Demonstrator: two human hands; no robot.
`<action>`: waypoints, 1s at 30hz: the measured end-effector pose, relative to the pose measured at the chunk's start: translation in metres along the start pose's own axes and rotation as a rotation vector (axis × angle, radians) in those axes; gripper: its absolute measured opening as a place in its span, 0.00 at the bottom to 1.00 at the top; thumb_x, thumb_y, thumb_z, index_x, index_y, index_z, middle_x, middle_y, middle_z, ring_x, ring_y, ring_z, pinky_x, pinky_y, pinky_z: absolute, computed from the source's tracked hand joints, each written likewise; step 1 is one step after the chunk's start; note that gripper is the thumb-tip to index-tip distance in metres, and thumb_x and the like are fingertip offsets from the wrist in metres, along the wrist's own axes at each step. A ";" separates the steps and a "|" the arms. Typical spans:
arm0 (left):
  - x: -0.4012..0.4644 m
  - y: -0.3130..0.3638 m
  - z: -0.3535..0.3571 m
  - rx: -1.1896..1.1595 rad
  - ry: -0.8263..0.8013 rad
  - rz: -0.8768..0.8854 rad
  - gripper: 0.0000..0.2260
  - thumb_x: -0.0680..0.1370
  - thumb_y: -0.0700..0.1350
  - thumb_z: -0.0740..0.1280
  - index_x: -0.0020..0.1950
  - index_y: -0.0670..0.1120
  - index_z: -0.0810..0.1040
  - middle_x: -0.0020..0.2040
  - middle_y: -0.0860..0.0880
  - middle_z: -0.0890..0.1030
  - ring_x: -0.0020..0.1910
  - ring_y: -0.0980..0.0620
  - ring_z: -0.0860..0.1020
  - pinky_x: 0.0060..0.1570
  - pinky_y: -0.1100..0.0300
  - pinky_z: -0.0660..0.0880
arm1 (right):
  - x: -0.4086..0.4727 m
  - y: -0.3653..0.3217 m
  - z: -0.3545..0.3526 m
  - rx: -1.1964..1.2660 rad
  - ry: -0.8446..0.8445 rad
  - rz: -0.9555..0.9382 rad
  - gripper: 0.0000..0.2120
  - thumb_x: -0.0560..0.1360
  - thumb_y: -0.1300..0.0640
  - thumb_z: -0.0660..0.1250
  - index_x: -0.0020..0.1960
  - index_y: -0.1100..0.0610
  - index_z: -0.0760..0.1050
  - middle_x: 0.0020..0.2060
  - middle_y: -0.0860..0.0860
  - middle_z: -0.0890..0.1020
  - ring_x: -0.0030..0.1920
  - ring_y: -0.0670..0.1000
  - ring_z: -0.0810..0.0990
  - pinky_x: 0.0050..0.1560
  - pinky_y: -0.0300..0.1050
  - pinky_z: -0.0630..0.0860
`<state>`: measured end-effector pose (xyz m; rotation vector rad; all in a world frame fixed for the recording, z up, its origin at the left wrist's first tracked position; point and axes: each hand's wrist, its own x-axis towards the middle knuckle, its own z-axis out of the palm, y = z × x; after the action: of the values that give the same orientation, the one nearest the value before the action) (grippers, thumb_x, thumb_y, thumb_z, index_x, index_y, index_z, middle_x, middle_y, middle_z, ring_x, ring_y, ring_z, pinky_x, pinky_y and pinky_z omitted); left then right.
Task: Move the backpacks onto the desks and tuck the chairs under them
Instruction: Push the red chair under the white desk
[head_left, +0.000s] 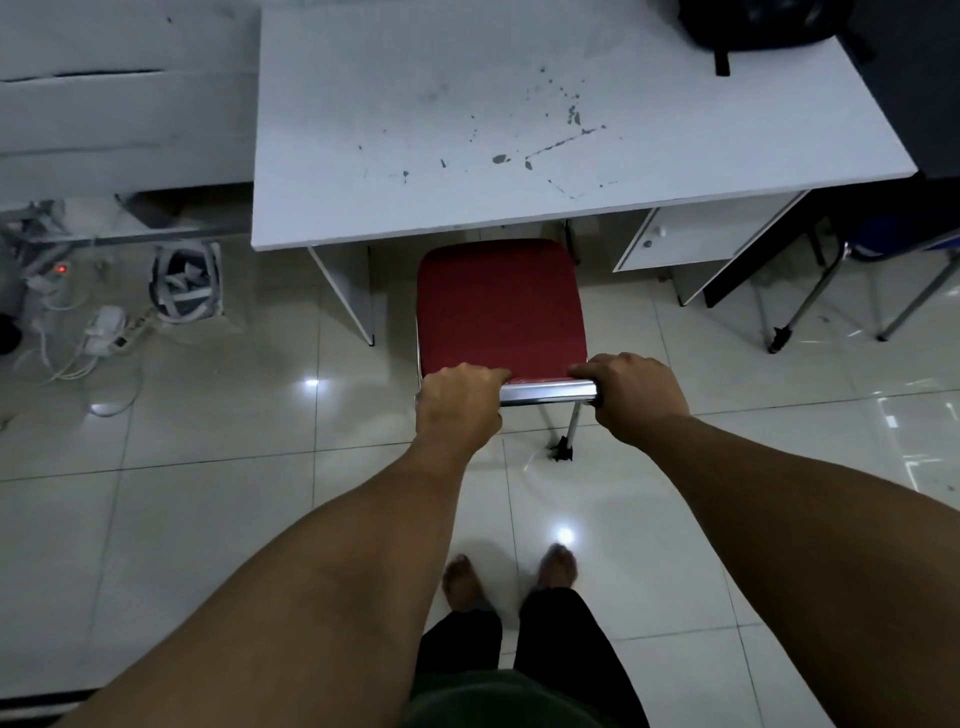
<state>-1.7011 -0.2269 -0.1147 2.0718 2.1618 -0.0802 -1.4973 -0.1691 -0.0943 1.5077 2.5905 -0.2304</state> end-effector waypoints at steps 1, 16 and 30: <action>0.005 -0.001 0.000 -0.004 0.006 -0.004 0.19 0.68 0.44 0.71 0.58 0.58 0.80 0.41 0.52 0.84 0.40 0.46 0.82 0.40 0.54 0.79 | 0.004 0.002 -0.001 -0.001 -0.002 -0.001 0.24 0.72 0.61 0.72 0.66 0.44 0.77 0.54 0.45 0.84 0.50 0.51 0.82 0.47 0.46 0.76; 0.094 -0.011 -0.010 0.002 0.091 -0.104 0.20 0.66 0.47 0.76 0.56 0.61 0.82 0.37 0.54 0.83 0.36 0.49 0.81 0.37 0.56 0.77 | 0.100 0.036 -0.019 0.020 -0.008 -0.079 0.25 0.72 0.60 0.70 0.66 0.44 0.76 0.54 0.46 0.83 0.51 0.53 0.81 0.48 0.47 0.76; 0.184 -0.036 -0.024 -0.065 0.039 -0.149 0.15 0.70 0.52 0.75 0.56 0.61 0.82 0.40 0.55 0.84 0.37 0.52 0.80 0.35 0.61 0.72 | 0.197 0.064 -0.036 -0.004 -0.005 -0.165 0.22 0.70 0.60 0.71 0.62 0.43 0.78 0.47 0.46 0.83 0.42 0.53 0.81 0.36 0.43 0.69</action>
<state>-1.7452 -0.0434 -0.1188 1.8911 2.3065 0.0139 -1.5400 0.0370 -0.1015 1.2908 2.7111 -0.2464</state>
